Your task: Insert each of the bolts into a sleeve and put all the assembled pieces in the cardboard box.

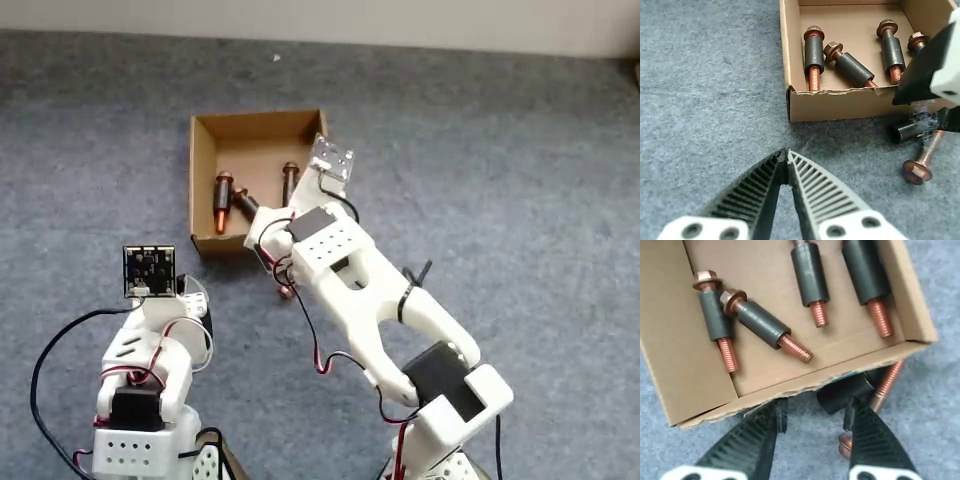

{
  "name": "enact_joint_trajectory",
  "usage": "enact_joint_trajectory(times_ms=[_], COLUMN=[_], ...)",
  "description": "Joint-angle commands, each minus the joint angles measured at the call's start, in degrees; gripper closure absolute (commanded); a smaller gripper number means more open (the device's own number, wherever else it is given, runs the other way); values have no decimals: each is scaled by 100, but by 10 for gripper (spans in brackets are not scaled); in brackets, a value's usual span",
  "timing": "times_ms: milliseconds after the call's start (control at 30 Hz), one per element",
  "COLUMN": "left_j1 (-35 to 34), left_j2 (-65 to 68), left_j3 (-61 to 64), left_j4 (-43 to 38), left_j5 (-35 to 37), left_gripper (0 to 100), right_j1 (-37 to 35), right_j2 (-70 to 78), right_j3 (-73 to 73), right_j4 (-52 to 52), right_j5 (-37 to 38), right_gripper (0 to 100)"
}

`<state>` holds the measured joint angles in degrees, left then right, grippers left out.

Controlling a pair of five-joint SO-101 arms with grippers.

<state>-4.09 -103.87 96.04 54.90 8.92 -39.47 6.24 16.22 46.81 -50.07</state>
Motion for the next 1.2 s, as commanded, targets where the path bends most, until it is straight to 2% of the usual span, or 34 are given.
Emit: enact_joint_trajectory(times_ms=[0, 267, 633, 833, 1167], left_j1=[-31, -31, -31, -48, -57], left_j2=[-40, -31, -31, -31, -31], left_j3=[110, 110, 110, 110, 110], left_j4=[18, 18, 18, 18, 18], left_j5=[-35, -35, -35, -35, -35], left_gripper=[993, 993, 993, 993, 993], right_j1=[-22, 57, 409, 470, 629], right_j2=[-13, 857, 936, 1297, 1640], right_j3=[-171, -312, -418, -462, -1701], right_j4=[13, 31, 57, 743, 2774], right_j5=[-70, -70, -273, -264, -255], right_gripper=[836, 836, 838, 960, 973])
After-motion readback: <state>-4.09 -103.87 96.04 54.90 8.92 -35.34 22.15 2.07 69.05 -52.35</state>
